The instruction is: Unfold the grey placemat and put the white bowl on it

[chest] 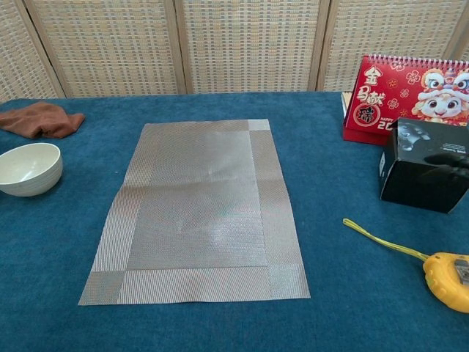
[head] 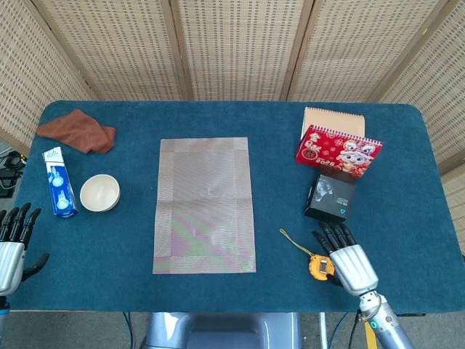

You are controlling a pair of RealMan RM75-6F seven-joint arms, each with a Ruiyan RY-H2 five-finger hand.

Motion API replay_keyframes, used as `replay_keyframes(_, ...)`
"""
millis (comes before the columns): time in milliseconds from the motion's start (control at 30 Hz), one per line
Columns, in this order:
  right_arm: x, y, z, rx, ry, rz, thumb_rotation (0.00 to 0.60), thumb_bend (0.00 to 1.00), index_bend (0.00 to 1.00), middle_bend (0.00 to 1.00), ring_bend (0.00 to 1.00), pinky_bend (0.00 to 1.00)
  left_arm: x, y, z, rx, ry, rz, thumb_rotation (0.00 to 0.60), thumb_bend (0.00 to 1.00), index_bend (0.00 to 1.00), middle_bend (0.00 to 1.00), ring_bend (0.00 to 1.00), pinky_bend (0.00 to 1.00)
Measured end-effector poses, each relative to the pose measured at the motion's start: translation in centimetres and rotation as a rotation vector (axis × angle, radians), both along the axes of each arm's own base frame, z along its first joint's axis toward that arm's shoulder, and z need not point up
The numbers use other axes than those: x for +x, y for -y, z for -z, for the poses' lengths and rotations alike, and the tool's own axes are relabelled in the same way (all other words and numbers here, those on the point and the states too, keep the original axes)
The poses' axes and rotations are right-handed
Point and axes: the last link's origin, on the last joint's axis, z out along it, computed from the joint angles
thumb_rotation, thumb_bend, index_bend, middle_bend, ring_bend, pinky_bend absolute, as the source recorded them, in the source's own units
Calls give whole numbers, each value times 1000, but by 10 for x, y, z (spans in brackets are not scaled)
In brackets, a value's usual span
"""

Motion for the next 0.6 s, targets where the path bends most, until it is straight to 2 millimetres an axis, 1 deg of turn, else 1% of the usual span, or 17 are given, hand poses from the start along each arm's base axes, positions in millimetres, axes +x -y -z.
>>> replay_keyframes(133,22,1,23,46,25,-30,600,20,161,0,0,0,-2,-1,-1,2,9,-6,600,209,47,0,0,0)
replay_keyframes(367,56,0,77,147,88,-48,600,36,173,0,0,0,-5,-3,0,-13,17,-15,600,209,47,0,0,0)
replay_keyframes(467,63,1,93,173,98,-51,600,53,180,0,0,0,-5,-3,1,-17,18,-16,600,209,47,0,0,0)
replay_keyframes(600,68,5,105,186,93,-56,600,76,194,0,0,0,-5,-3,2,-23,19,-15,600,209,47,0,0,0)
